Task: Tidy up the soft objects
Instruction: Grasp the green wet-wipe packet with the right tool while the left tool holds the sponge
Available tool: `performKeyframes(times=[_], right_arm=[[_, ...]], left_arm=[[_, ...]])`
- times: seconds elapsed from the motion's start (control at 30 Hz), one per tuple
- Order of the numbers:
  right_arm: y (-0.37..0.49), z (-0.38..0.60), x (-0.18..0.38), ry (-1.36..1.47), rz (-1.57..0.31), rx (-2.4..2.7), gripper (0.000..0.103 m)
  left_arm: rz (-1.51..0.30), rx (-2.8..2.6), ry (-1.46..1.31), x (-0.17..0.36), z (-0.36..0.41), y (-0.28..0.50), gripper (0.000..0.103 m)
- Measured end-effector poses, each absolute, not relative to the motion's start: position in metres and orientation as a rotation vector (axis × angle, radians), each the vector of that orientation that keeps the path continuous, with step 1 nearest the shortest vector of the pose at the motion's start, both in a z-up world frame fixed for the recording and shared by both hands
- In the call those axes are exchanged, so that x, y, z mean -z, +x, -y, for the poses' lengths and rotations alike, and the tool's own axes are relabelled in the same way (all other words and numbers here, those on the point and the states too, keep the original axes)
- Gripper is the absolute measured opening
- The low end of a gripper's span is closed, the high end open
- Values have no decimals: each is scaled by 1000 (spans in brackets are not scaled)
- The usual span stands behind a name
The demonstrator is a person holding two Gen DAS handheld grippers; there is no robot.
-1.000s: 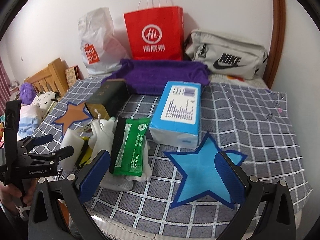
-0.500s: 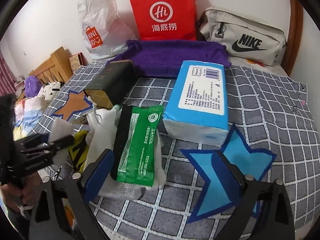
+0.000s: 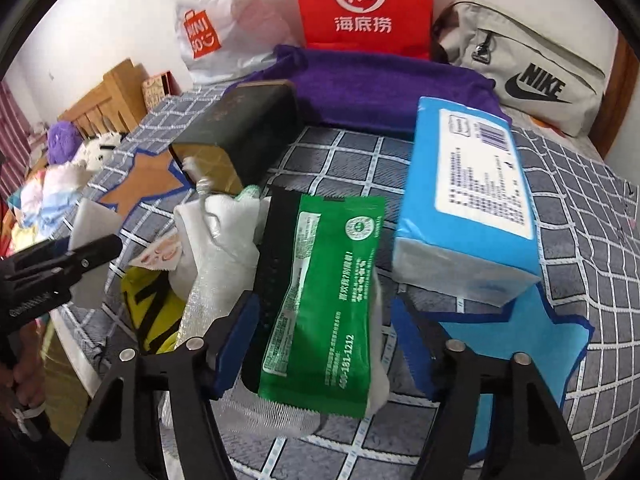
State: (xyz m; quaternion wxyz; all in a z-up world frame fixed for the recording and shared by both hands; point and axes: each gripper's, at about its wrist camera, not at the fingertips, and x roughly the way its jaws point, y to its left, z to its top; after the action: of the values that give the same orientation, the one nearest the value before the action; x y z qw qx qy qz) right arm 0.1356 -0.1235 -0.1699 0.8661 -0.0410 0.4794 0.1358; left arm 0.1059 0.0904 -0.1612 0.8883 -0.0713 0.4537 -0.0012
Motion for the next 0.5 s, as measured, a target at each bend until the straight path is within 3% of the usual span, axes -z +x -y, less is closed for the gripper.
performKeyframes(times=[0.1, 0.5], right_arm=[[136, 123, 171, -103, -975, -281, 36], [109, 151, 140, -65, -910, -333, 32]], left_arm=[[-949, 11, -154, 164, -90, 108, 48], [-948, 9, -156, 162, -86, 103, 48]])
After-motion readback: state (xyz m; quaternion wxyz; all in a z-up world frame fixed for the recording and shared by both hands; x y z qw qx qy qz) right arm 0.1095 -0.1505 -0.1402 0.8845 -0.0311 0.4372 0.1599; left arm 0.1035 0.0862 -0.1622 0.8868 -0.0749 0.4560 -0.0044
